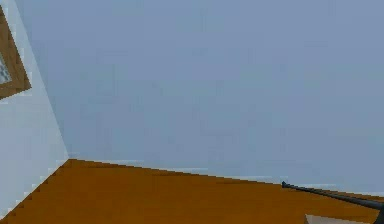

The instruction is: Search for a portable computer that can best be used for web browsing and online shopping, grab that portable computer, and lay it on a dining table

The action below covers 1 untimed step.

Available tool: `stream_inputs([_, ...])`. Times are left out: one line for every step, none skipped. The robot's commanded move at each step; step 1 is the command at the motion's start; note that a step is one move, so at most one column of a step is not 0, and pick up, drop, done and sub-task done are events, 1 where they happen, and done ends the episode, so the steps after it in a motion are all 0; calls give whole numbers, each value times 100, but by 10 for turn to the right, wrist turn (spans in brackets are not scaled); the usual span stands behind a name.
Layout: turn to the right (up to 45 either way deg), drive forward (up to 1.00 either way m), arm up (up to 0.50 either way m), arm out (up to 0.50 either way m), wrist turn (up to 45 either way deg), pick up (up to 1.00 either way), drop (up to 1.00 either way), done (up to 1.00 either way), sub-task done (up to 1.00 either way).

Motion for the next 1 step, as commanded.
stream_inputs([0, 0, 0, 0, 360, 0, 0, 0, 0])
